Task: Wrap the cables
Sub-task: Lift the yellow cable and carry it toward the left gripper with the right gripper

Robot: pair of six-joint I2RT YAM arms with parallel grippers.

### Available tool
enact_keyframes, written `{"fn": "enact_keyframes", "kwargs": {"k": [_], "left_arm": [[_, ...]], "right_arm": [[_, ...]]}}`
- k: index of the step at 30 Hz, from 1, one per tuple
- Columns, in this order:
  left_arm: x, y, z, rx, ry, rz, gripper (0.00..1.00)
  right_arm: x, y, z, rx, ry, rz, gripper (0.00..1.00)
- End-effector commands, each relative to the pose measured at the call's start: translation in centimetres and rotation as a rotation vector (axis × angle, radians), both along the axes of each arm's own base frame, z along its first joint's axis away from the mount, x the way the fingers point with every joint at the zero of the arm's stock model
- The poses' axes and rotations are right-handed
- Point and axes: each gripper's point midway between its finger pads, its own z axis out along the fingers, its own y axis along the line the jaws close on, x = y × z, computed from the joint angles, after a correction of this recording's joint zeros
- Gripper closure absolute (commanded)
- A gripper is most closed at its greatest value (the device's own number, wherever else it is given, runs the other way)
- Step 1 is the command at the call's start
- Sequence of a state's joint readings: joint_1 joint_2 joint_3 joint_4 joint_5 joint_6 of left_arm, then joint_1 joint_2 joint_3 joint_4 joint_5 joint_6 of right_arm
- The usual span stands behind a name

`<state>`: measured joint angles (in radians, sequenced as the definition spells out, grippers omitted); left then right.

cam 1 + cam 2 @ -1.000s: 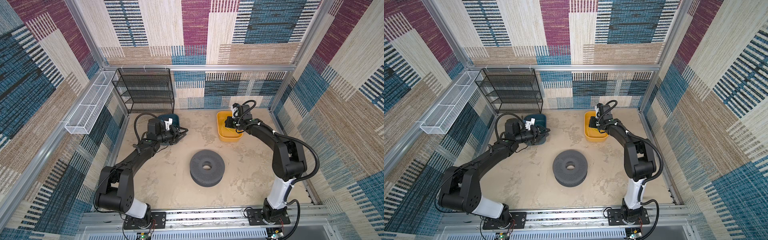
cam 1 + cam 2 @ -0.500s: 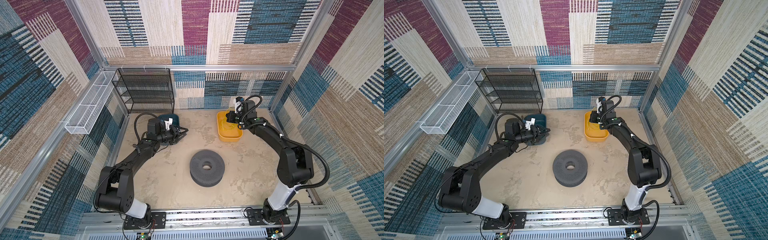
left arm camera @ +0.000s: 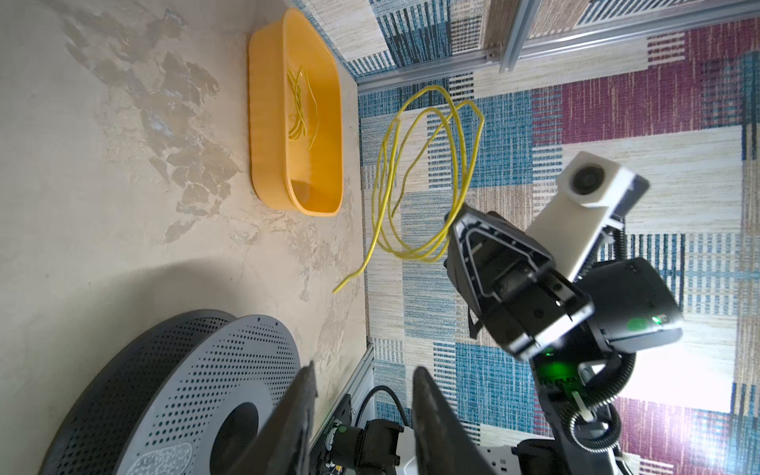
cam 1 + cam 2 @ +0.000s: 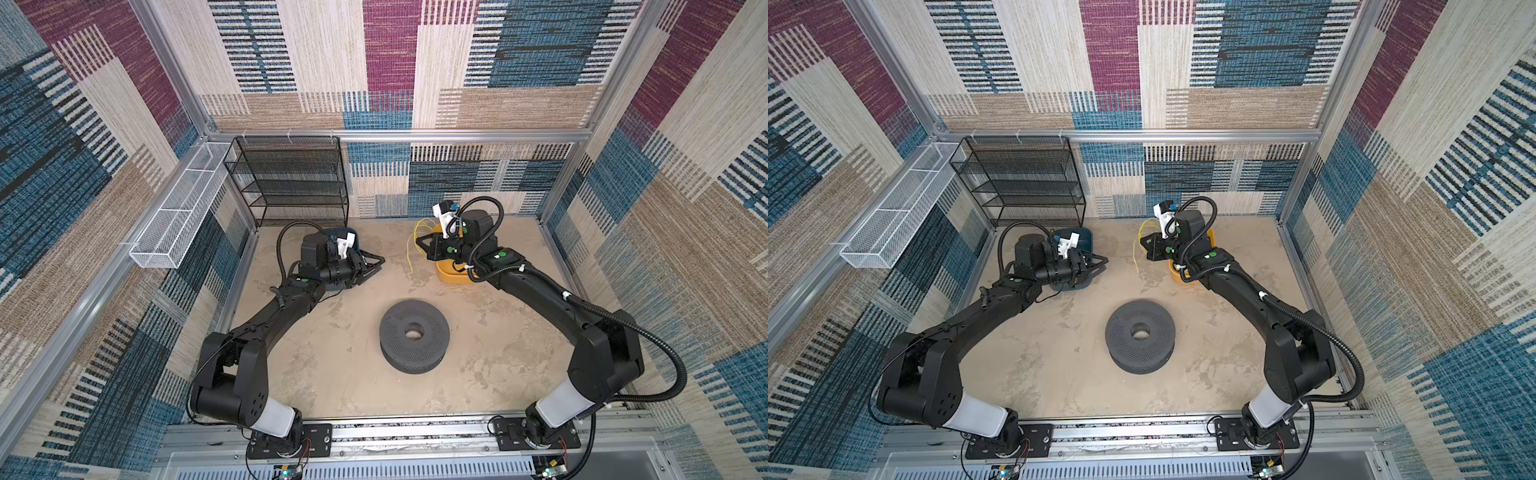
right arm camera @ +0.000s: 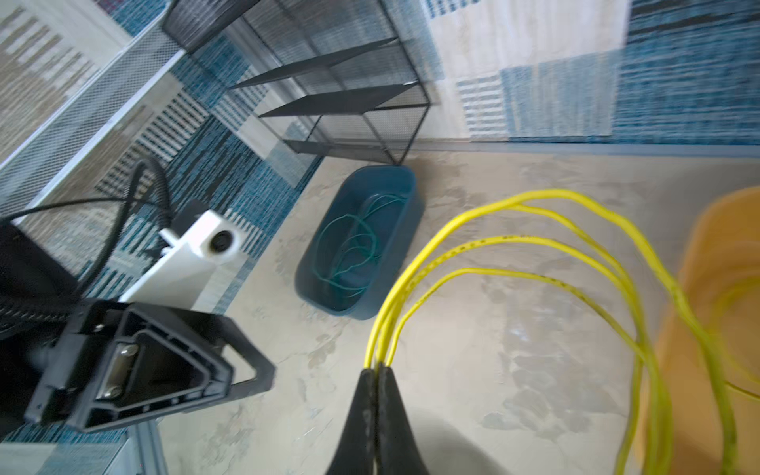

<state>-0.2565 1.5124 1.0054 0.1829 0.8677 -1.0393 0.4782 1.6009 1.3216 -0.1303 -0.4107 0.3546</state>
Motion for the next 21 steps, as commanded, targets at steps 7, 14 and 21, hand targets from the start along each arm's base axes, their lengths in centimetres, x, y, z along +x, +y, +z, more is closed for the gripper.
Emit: {"fn": "enact_keyframes", "kwargs": {"k": [7,14,21], "left_arm": [[-0.2,-0.6,1.2,0.008,-0.09,-0.034,0.58],[-0.1,-0.6,1.2,0.008,-0.09,-0.035,0.58],[-0.2,-0.6,1.1,0.007,-0.085,-0.037,0.6]], "right_arm": [[-4.2,3.6,3.0,0.119,-0.025,0.154,1.0],[-5.5,4.6,3.0,0.136,-0.005,0.196,1.0],[-5.9,5.4,2.9,0.151,0.007,0.226,1.0]]}}
